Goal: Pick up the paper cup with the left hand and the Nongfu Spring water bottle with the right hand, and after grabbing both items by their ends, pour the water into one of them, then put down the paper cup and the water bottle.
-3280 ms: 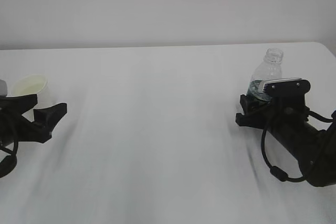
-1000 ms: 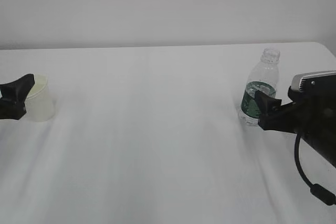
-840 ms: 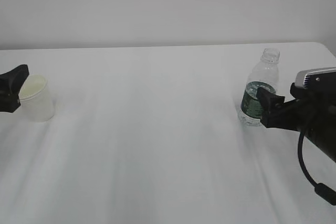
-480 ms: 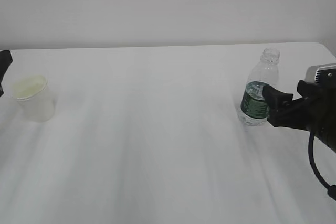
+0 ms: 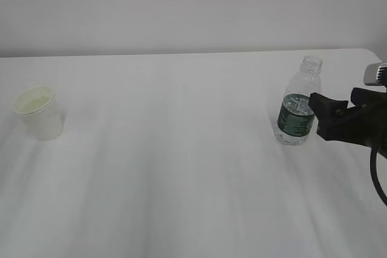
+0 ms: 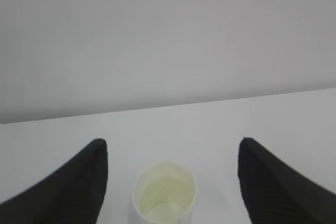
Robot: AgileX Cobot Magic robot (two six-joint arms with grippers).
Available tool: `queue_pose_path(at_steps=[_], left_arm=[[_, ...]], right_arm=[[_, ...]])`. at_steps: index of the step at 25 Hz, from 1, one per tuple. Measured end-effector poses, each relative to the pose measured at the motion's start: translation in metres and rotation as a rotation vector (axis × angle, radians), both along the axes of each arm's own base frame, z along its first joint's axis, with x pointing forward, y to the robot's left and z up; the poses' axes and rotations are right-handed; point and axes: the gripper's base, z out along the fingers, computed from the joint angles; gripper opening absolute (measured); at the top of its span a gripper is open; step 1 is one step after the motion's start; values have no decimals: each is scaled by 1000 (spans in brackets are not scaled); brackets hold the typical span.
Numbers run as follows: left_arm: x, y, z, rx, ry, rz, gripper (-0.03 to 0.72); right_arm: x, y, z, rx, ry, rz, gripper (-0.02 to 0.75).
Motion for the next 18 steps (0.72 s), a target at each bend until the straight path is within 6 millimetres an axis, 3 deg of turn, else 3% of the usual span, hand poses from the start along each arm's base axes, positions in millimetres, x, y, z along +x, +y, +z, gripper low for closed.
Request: queue_pose_path(at_steps=[18], left_arm=[[-36,3,42,-73,199,34,537]], right_arm=[[-27,-5,32,-4,98,12,594]])
